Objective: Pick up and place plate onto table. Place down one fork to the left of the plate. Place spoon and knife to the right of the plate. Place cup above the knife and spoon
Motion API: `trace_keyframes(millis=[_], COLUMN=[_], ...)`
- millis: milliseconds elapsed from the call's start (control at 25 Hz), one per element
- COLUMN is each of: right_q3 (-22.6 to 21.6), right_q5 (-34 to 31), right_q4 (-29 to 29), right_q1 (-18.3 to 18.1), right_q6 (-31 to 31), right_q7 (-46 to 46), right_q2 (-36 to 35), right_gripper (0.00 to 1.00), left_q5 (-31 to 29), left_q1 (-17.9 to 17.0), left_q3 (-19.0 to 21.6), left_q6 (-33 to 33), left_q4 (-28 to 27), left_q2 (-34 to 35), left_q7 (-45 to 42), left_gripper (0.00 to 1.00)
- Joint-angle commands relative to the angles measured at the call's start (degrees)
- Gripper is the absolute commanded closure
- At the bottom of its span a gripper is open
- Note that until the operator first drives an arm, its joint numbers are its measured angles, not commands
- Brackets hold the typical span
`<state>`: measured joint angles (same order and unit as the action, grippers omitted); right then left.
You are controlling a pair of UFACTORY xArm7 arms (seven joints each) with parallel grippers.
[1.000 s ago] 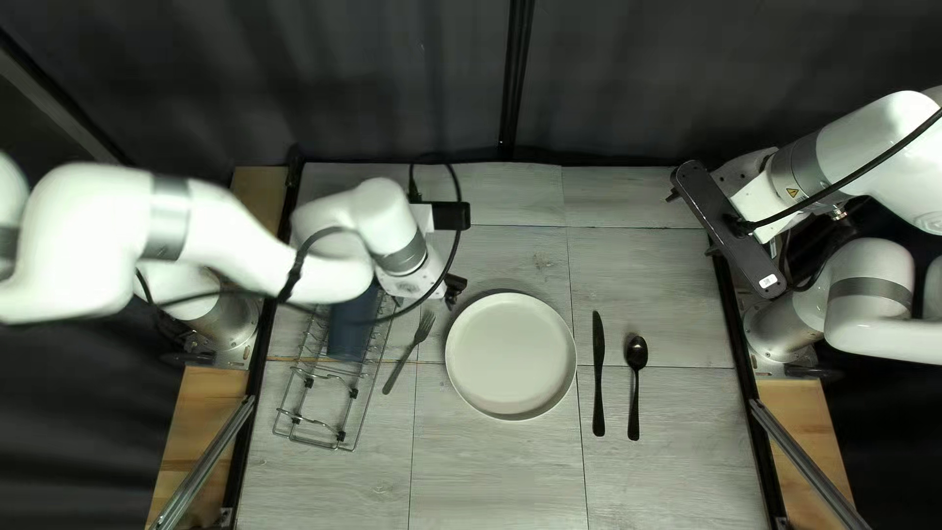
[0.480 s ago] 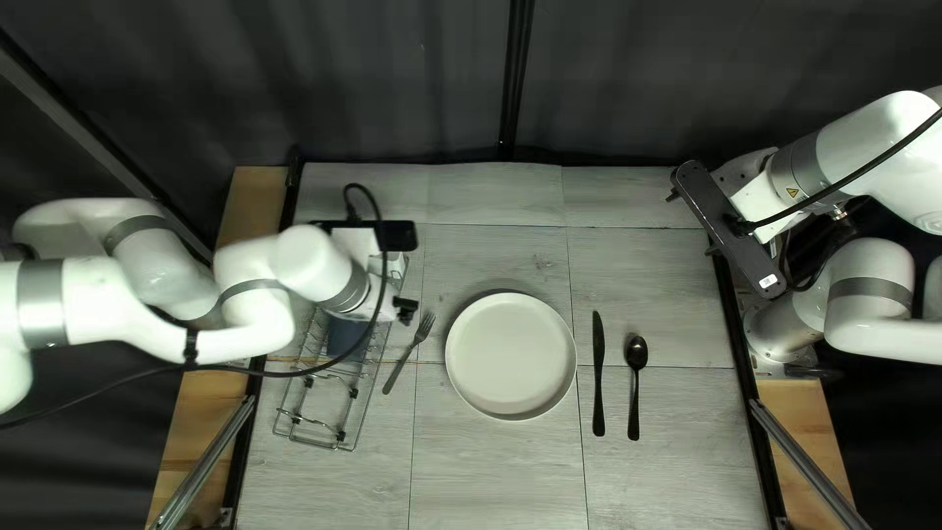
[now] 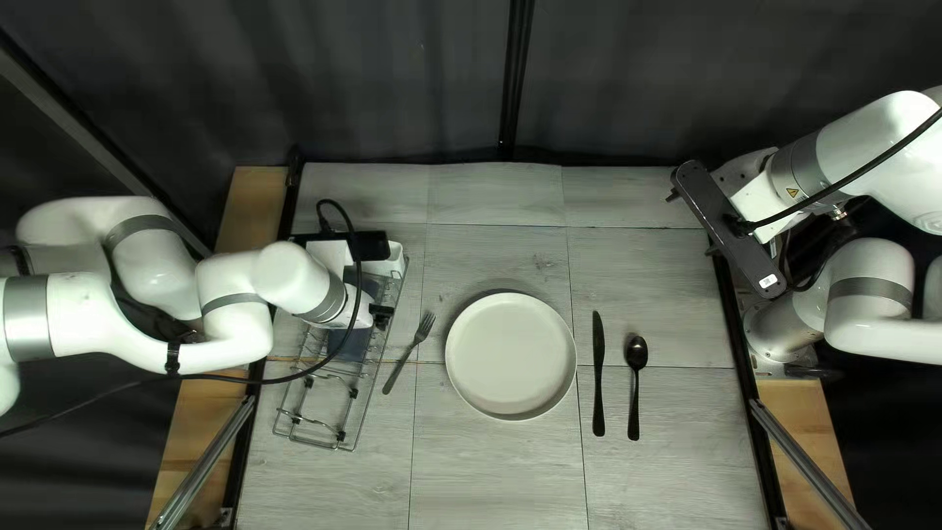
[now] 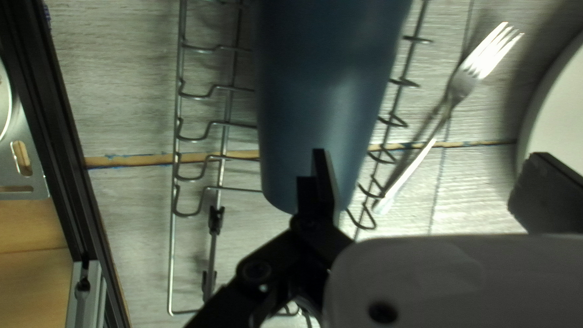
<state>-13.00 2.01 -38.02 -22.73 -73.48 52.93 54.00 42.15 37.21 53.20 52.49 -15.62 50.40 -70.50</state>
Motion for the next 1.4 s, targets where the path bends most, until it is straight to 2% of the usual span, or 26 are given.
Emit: trace_keyframes(millis=[40, 480, 640, 1000, 1400], right_q3=[0.0, 0.0, 0.0, 0.0, 0.0], right_q5=[0.0, 0.0, 0.0, 0.0, 0.0], right_q4=[0.0, 0.0, 0.0, 0.0, 0.0], right_q1=[0.0, 0.0, 0.0, 0.0, 0.0], right_q6=[0.0, 0.0, 0.0, 0.0, 0.0], right_q7=[0.0, 0.0, 0.0, 0.0, 0.0], right_q2=[0.0, 0.0, 0.0, 0.0, 0.0], right_gripper=[0.0, 0.0, 0.0, 0.0, 0.0], left_q5=[0.9, 2.8, 2.6, 4.2, 5.6], left_q1=[-1.1, -1.6, -2.3, 1.0, 1.8], left_q3=[0.0, 0.3, -0.6, 2.2, 3.9], left_q6=[-0.2, -2.5, -1.5, -7.6, -10.6], left_q4=[1.2, 4.2, 4.7, 5.0, 6.1], left_q2=[0.3, -1.1, -0.1, -6.9, -10.2], left_q7=[0.2, 1.8, 1.9, 4.4, 5.0], left_gripper=[0.0, 0.0, 0.0, 0.0, 0.0])
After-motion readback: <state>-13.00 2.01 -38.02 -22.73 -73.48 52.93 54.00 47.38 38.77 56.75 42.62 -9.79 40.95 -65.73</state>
